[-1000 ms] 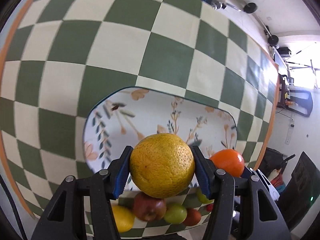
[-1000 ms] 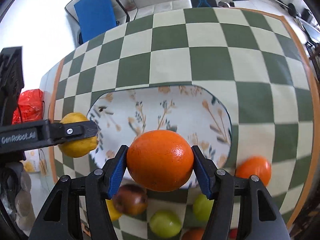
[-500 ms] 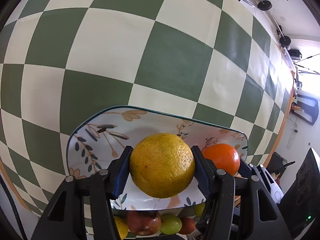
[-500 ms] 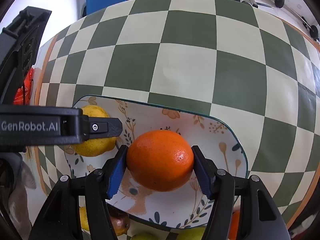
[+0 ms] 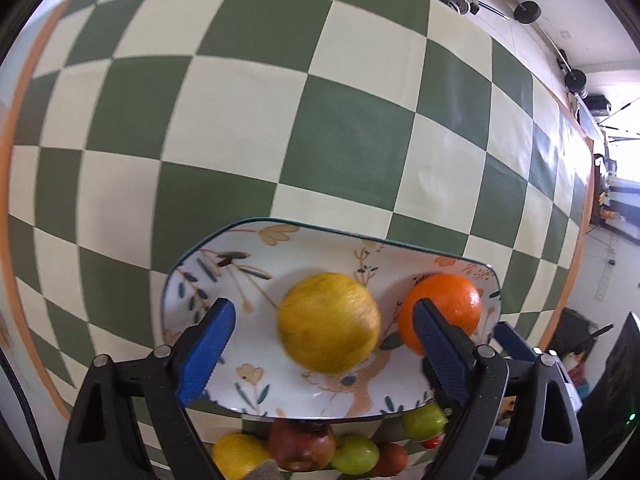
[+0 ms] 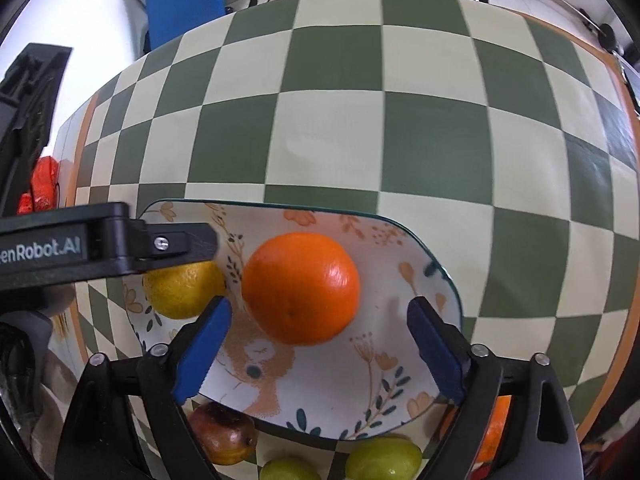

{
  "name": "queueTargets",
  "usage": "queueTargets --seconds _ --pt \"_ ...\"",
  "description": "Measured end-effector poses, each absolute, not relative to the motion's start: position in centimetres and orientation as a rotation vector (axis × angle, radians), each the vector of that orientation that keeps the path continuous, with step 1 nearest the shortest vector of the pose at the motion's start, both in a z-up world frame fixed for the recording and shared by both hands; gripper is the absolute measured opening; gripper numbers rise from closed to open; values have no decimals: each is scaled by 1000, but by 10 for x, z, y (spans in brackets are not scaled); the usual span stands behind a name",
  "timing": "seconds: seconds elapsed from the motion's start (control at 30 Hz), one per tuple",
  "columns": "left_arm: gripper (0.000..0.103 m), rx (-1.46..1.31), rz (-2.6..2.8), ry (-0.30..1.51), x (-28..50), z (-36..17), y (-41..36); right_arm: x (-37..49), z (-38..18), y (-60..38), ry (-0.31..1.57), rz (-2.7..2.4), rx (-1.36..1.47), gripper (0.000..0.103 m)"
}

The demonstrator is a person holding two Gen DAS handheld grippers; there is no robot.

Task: Organize fruits
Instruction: 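Place the orange on the plate with the right tool while the left places the lemon, then lift both open tools back from the plate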

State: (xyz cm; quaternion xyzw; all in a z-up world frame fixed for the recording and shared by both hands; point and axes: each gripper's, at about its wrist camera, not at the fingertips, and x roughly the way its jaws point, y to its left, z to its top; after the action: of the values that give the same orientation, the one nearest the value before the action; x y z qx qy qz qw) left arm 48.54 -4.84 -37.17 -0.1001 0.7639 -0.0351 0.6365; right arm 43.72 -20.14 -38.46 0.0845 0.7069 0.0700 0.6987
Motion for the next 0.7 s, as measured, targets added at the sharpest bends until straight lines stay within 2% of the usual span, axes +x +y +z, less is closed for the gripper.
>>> queueTargets --seconds 0.33,0.7 --pt "91 42 30 1432 420 -296 -32 379 -326 -230 1444 -17 144 96" --pt "91 86 -17 1292 328 -237 -28 307 -254 -224 1314 -62 115 97"
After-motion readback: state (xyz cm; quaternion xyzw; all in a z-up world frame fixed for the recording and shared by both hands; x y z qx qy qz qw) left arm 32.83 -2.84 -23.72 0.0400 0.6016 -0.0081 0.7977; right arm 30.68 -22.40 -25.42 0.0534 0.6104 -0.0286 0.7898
